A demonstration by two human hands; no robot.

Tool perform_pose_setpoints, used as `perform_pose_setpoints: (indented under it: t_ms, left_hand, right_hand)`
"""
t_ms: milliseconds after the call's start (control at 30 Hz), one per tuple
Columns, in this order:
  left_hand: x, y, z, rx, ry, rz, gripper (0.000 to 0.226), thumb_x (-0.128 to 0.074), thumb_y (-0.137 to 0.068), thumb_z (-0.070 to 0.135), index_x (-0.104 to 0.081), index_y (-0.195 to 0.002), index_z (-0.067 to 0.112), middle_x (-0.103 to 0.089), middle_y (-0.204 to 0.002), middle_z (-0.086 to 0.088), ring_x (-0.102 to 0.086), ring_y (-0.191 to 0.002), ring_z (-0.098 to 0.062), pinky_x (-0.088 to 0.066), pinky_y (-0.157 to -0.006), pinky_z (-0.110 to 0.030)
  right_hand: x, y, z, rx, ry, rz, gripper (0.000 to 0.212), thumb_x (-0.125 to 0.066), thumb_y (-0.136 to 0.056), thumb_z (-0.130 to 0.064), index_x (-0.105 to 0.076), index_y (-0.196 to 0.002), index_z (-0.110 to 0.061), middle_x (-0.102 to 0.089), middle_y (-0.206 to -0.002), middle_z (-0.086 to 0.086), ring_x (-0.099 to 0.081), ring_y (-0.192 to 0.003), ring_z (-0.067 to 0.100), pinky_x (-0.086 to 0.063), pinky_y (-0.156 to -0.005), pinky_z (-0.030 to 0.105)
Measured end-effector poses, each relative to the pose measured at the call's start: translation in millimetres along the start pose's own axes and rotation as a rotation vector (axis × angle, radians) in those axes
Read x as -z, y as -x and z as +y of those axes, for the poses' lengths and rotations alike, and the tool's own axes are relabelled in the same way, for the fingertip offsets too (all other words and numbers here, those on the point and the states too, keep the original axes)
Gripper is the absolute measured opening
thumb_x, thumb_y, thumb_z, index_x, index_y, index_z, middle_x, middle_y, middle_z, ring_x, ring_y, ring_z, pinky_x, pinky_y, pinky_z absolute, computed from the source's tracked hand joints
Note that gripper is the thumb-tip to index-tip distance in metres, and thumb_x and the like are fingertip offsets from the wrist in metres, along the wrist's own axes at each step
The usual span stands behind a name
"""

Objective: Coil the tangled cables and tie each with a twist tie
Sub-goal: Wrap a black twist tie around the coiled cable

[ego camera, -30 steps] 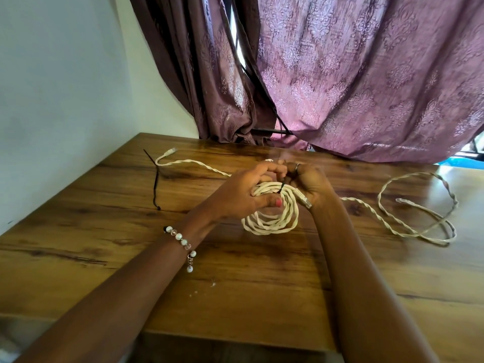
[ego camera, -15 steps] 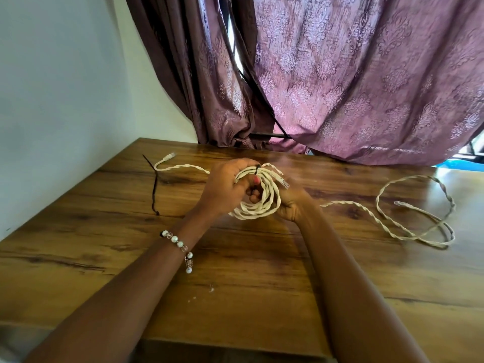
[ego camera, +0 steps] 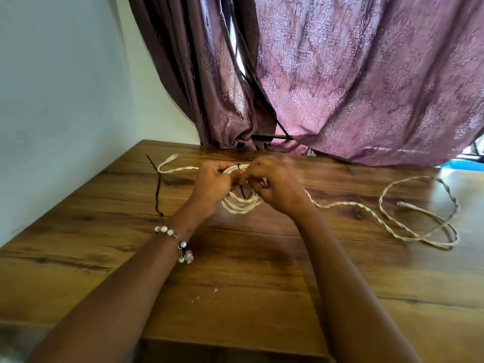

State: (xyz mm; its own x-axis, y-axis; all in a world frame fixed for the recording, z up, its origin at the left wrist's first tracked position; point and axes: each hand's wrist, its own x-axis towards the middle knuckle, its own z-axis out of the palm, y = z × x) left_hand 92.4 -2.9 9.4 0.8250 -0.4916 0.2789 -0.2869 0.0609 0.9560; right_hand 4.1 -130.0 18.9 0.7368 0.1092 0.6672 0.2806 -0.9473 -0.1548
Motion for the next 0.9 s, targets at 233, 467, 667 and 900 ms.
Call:
perform_pose_setpoints:
  t_ms: [233, 467, 667, 900]
  left_hand:
    - [3, -3, -4, 0.132, 0.109, -0.068, 0.026, -0.061, -0.081, -0.006, -0.076, -0.07, 0.012, -0.066, -0.091, -0.035, -0.057, -0.077, -0.034, -0.046, -0.073, -0.047]
    - [4, -5, -9, -0.007, 0.07, -0.17, 0.013, -0.064, -0.086, 0.0, -0.073, -0.091, 0.008, -0.067, -0.07, -0.008, -0.053, -0.058, -0.01, -0.042, -0.051, -0.019]
    - [4, -6, -11, -0.231, -0.31, -0.271, 0.014, -0.072, -0.081, 0.007, -0.073, -0.095, 0.007, -0.073, -0.093, -0.007, -0.067, -0.083, -0.019, -0.053, -0.073, -0.028]
    - [-5, 1, -5, -0.298, -0.466, -0.426, 0.018, -0.073, -0.078, 0.013, -0.073, -0.095, 0.005, -0.071, -0.084, -0.006, -0.061, -0.071, -0.012, -0.046, -0.066, -0.028]
  right_hand:
    - [-8, 2, 1, 0.077, 0.13, -0.049, 0.021, -0.063, -0.077, -0.02, -0.075, -0.092, -0.029, -0.061, -0.087, 0.0, -0.053, -0.08, 0.025, -0.049, -0.056, 0.045]
    - [-10, 6, 1, -0.161, -0.197, 0.239, 0.02, -0.066, -0.075, -0.003, -0.077, -0.09, -0.012, -0.07, -0.082, 0.004, -0.062, -0.076, 0.019, -0.046, -0.068, 0.022]
    - [-3, 6, 0, -0.399, -0.42, 0.438, 0.007, -0.07, -0.078, 0.002, -0.074, -0.08, -0.003, -0.071, -0.079, 0.001, -0.065, -0.072, 0.009, -0.053, -0.067, 0.029]
    - [1, 10, 5, -0.504, -0.44, 0.506, 0.008, -0.07, -0.082, -0.004, -0.073, -0.075, -0.003, -0.069, -0.068, 0.009, -0.063, -0.061, 0.015, -0.052, -0.055, 0.03]
